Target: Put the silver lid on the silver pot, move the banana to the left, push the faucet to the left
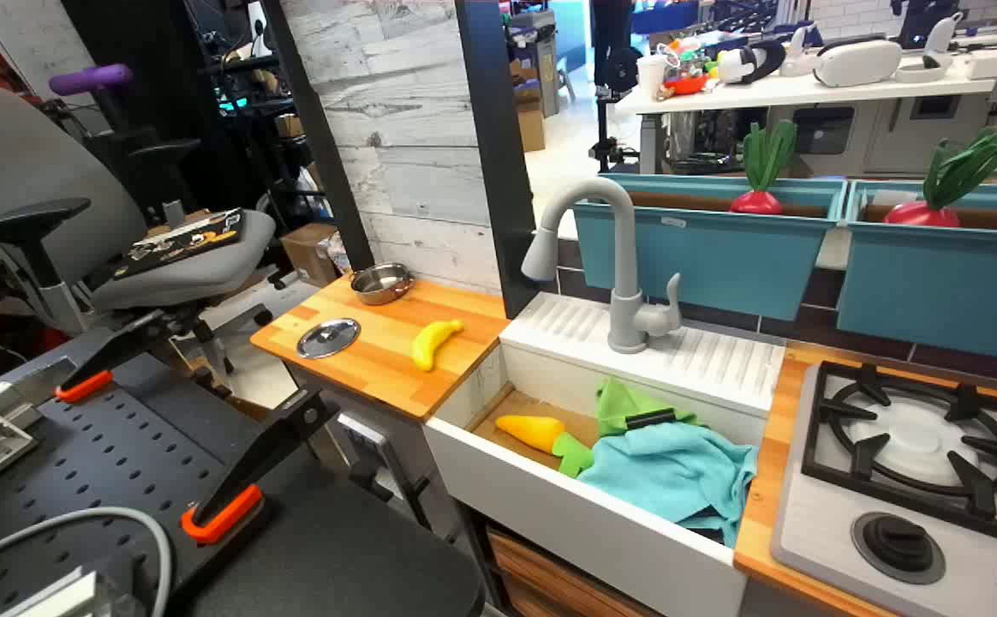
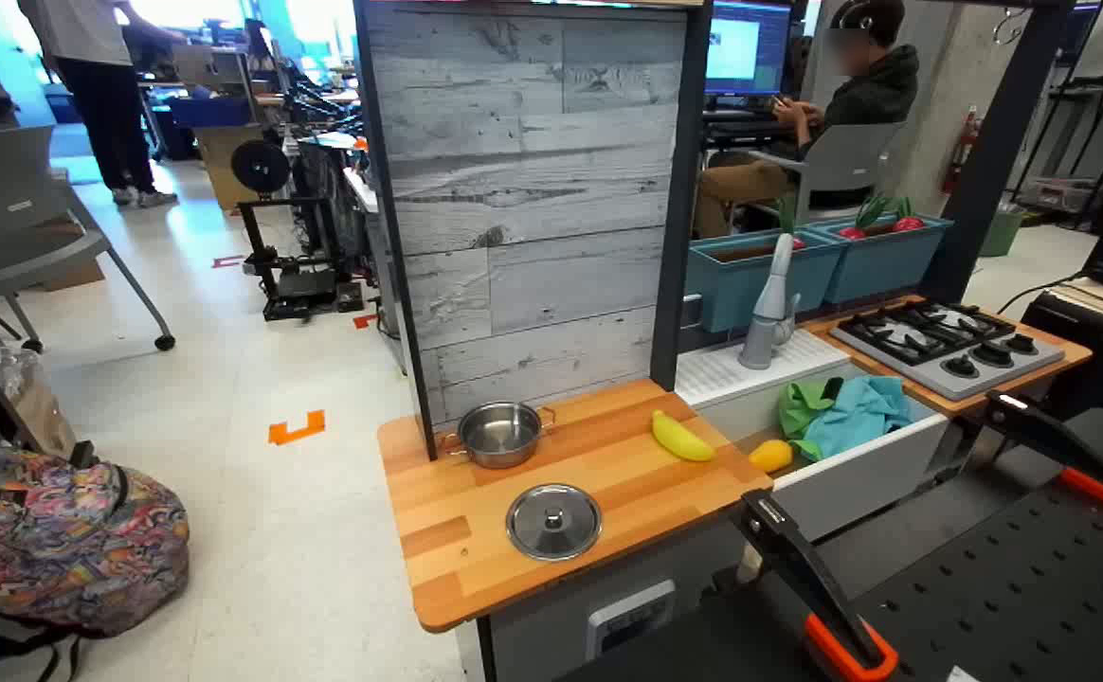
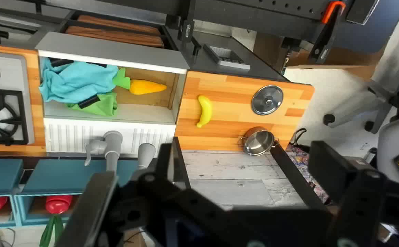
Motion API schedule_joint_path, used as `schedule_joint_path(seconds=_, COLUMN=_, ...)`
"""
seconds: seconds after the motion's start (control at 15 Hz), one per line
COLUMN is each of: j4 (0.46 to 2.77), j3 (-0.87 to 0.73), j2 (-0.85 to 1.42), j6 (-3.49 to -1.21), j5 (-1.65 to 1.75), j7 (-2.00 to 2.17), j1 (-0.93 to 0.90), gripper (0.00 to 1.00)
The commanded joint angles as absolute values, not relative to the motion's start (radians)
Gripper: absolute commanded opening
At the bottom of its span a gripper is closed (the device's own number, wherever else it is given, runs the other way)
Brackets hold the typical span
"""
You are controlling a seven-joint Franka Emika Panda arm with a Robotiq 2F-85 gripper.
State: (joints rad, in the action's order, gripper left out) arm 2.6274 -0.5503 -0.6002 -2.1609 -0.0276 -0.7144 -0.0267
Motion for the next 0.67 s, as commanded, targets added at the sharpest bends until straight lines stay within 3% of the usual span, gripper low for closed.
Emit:
schedule_joint_path(seconds=0.0, j4=2.626, j3=-0.506, j2=-0.584, j6=-2.158, j5=-0.063, j7=-0.742, j1=0.02, gripper=1.0)
schedule_joint_path(seconds=0.6, j4=2.644, j3=-0.358, j2=-0.358, j6=-2.348, j5=-0.21, j7=-0.68, j1=-0.039, gripper=1.0)
